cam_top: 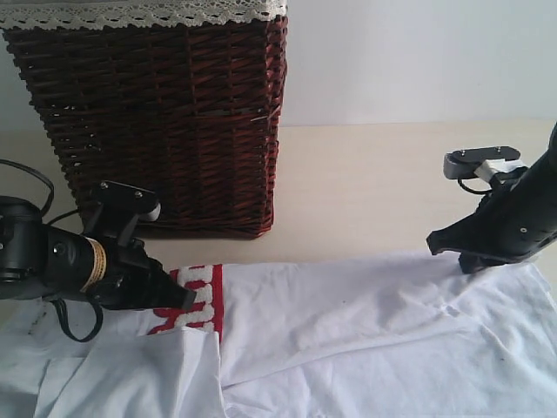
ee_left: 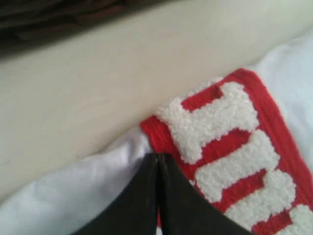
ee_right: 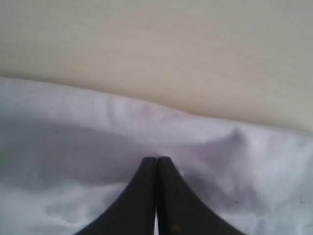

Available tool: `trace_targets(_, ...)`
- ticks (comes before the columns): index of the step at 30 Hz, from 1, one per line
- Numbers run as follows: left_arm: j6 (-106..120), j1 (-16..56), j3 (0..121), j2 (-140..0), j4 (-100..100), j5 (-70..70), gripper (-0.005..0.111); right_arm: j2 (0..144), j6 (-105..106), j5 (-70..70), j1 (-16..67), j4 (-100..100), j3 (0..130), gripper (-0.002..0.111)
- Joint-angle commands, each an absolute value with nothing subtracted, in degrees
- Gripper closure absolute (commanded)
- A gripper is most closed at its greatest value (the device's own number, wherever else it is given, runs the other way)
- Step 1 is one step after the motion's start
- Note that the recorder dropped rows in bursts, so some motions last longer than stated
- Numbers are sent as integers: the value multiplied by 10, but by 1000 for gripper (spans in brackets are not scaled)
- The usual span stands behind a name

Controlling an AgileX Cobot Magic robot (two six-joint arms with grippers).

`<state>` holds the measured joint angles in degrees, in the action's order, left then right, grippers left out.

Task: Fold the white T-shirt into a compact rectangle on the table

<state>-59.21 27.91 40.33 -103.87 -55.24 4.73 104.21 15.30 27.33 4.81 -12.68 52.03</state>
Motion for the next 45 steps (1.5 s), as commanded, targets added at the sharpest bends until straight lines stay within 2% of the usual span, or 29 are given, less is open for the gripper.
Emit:
trace_targets(1, -587, 280, 405, -1027, -553, 4, 107, 1042, 25, 240, 47, 17, 524, 108)
trace_targets(7, -587, 280, 405, -1027, -553, -10, 107, 1065, -149, 229, 47, 173, 524, 108)
trace_targets(16, -587, 280, 404, -1027, -553, -8, 107, 1121, -148, 212, 47, 168, 524, 108)
trace_targets(26, -587, 280, 401, -1021, -553, 5, 107, 1029, -153, 209, 47, 149, 524, 108)
trace_targets(29, -579, 280, 379, -994, -553, 92, 107, 999, -153, 223, 47, 147, 524, 102)
trace_targets(31, -574, 280, 360, -963, -553, 154, 107, 987, -153, 244, 47, 147, 524, 94)
trace_targets(35, -575, 280, 331, -897, -551, 168, 107, 995, -151, 319, 47, 141, 523, 81)
trace_targets(38, -575, 280, 302, -849, -551, 162, 107, 1010, -152, 354, 47, 160, 513, 81)
trace_targets(45, -576, 280, 259, -773, -548, 169, 107, 1067, -170, 328, 47, 167, 488, 81)
